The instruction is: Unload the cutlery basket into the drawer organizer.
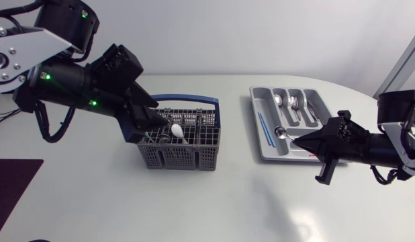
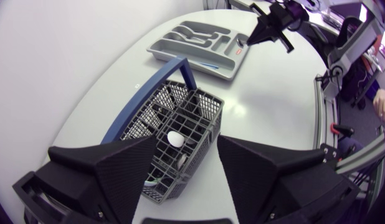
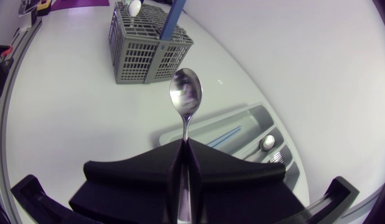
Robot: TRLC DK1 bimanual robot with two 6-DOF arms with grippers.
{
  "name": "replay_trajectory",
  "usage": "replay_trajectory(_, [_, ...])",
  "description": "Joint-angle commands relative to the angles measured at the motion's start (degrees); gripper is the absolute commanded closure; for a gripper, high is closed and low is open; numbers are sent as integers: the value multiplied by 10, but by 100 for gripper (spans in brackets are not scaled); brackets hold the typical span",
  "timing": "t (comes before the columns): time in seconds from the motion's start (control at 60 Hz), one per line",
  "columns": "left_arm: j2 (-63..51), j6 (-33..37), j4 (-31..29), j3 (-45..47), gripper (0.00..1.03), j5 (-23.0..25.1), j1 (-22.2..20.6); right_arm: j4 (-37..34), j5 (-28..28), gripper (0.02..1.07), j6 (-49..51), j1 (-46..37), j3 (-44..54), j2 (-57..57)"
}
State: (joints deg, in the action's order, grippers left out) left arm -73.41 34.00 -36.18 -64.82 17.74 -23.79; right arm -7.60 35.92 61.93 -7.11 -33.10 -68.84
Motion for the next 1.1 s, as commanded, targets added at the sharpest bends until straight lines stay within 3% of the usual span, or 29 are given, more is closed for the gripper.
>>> replay_trajectory(0.0, [11,71,-12,26,34,3,0,-35,18,101,94,-29,-30,-45])
replay_trajectory(0.417, [-13,194,-11,30,34,-4,5,-132,26,101,288,-144,-166,-243])
replay_trajectory(0.75, [-43,232,-11,20,34,-5,1,-182,-16,101,350,-168,-282,-363])
replay_trajectory(1.017, [-44,261,-8,26,34,-5,-6,-191,-51,101,381,-162,-297,-401])
replay_trajectory(1.083, [-45,266,-7,29,34,-5,-8,-185,-53,94,378,-162,-297,-404])
